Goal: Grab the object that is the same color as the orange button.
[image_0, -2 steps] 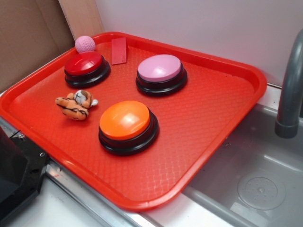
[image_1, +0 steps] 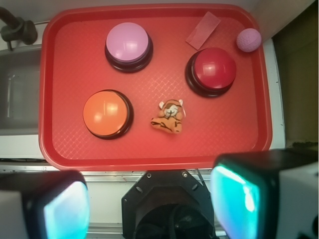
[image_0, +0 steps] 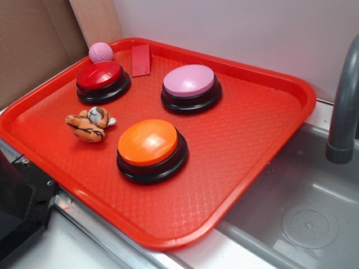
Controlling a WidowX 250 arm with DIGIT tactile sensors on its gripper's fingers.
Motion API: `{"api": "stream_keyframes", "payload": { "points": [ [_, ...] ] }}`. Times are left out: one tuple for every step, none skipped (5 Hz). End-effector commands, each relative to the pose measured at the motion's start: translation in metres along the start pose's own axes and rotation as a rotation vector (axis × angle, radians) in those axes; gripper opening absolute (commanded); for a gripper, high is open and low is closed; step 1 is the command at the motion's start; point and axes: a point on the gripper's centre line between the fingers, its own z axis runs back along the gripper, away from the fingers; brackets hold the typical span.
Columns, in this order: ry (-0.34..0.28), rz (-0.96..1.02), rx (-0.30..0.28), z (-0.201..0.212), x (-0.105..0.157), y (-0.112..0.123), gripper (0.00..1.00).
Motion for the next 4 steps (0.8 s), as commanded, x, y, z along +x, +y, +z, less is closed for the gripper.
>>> {"api": "stream_keyframes", "payload": {
  "points": [
    [-0.053, 0.326, -0.021, -0.034, 0.028, 0.028, 1.00],
    [-0.072, 0.410, 0.012, -0.057, 0.030, 0.036, 1.00],
    [-0.089, 0.495, 0.056, -0.085, 0.030, 0.039, 1.00],
    [-0.102, 0.601, 0.103, -0.115, 0.031, 0.049, 1.00]
  ]
}}
